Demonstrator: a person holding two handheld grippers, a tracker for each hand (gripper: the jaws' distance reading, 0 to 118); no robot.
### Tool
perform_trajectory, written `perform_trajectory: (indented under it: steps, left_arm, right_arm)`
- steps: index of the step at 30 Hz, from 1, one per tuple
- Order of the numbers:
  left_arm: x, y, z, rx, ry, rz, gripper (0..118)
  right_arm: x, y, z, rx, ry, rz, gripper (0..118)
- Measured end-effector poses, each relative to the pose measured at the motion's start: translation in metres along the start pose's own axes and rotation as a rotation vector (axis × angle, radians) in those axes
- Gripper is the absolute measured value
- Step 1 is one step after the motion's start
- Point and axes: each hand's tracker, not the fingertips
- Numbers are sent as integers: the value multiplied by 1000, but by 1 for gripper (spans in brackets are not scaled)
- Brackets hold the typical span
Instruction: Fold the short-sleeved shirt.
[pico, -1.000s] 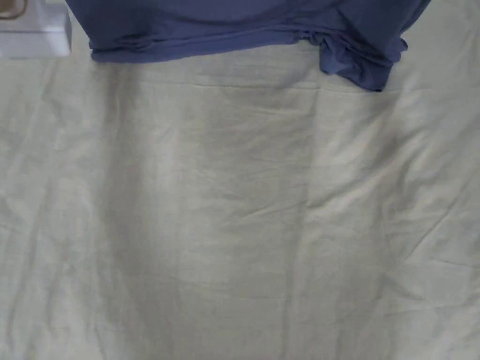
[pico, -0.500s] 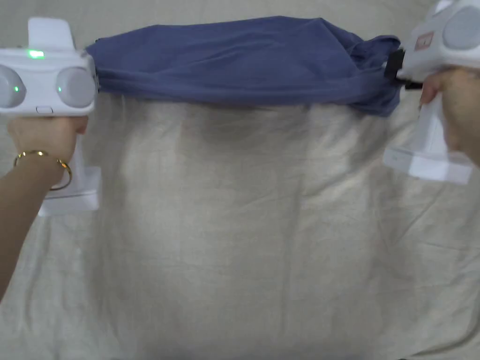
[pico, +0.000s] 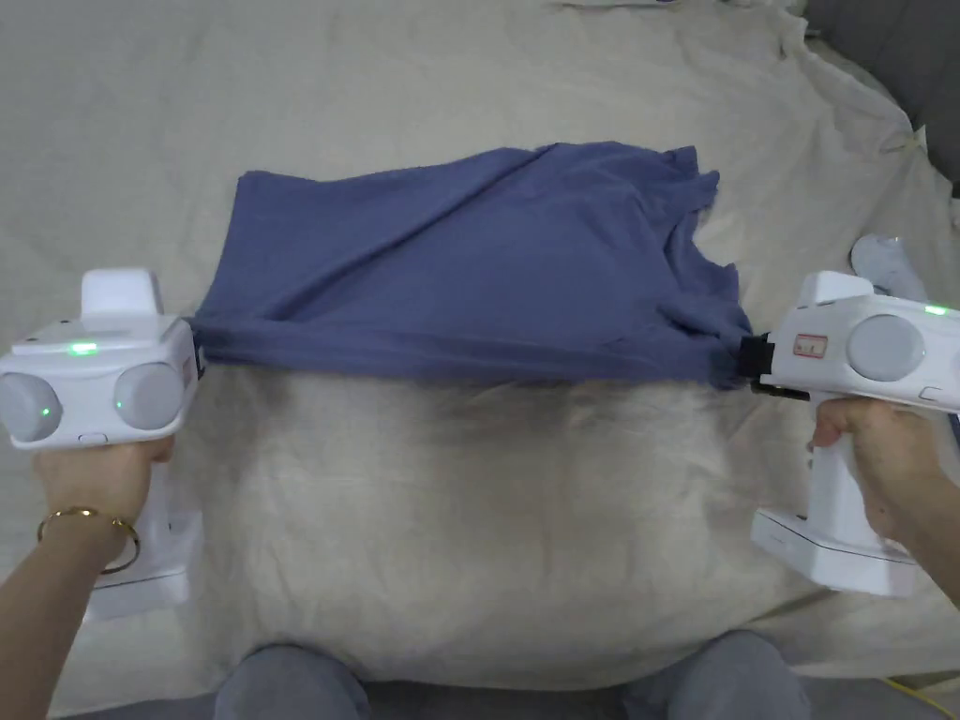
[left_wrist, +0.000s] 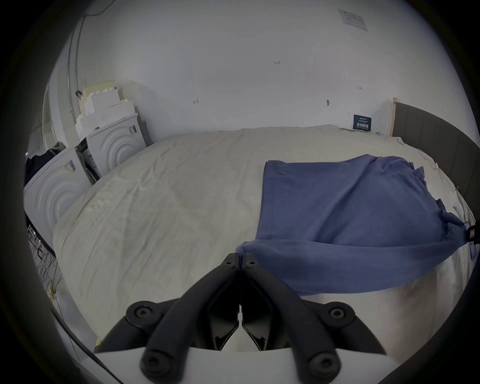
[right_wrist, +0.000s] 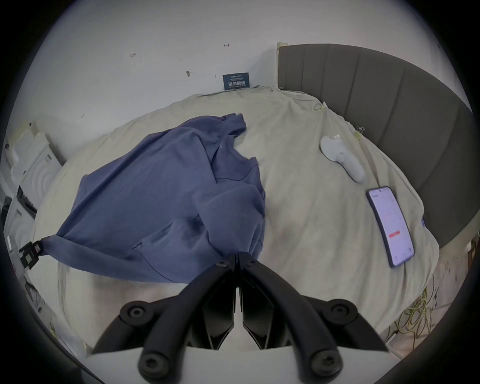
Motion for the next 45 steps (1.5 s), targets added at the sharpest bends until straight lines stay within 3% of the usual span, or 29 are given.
perform_trajectory:
  steps: [8,14,26,27,29,30,31,32,33,40,45]
  left_arm:
    - [-27,-84,65,-4,-19,193,0]
    - [-31,-118,91,-2,-19,160,0]
    - [-28,-139,91,-34,-5,144,0]
    - [-28,-139,91,-38,-8,164,4]
    - [-32,-137,93,-39,-6,187,31]
    - [-36,-135,94,-44,18,200,51]
    - [-42,-133,95,-45,18,220,80]
    - [-49,-130,97,-44,12,242,97]
    - [-56,-127,99,-42,11,262,109]
    - [-90,-73,125,46,-16,316,113]
    - [-71,-37,150,214,-93,319,115]
  right_arm:
    - [18,-70,56,49,64,52,1]
    - [35,-108,65,39,92,-23,1]
    - [36,-129,50,-7,81,-13,1]
    - [36,-129,50,-7,82,-13,1]
    - [37,-128,49,-19,88,-14,4]
    - [37,-127,50,-23,88,-17,14]
    - [39,-126,54,-19,83,-18,44]
    - [39,-125,61,-10,87,-16,72]
    - [41,-122,66,-9,86,-15,91]
    - [51,-82,121,162,42,69,94]
    - [36,-64,160,372,15,130,94]
